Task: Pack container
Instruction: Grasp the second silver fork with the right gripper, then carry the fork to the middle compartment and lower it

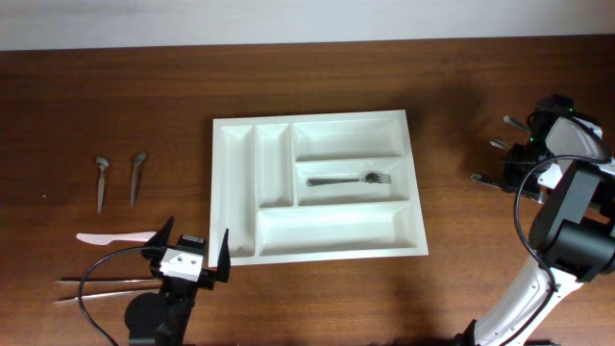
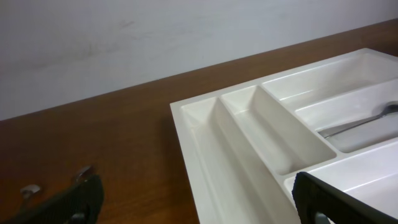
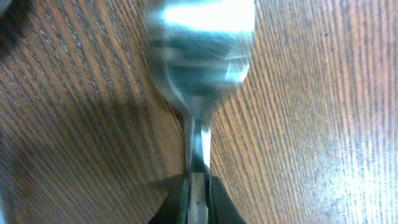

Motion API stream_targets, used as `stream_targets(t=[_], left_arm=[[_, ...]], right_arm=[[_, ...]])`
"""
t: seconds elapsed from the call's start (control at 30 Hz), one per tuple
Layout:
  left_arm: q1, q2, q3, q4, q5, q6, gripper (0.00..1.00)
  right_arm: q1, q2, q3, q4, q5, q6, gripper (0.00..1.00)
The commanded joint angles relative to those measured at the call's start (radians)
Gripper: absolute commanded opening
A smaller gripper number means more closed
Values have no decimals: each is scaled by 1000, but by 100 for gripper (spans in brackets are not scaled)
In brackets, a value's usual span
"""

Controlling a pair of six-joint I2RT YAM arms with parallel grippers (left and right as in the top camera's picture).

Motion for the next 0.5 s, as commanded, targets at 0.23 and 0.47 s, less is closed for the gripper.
stream_targets(t=[0.23,0.47], left_arm=[[4,-8,-7,3,-7,16,99],[4,-8,-7,4,-7,16,99]], right_arm=[[11,-10,17,-24,-11,-98,4],[66,-60,171,-158,-11,-98,4]])
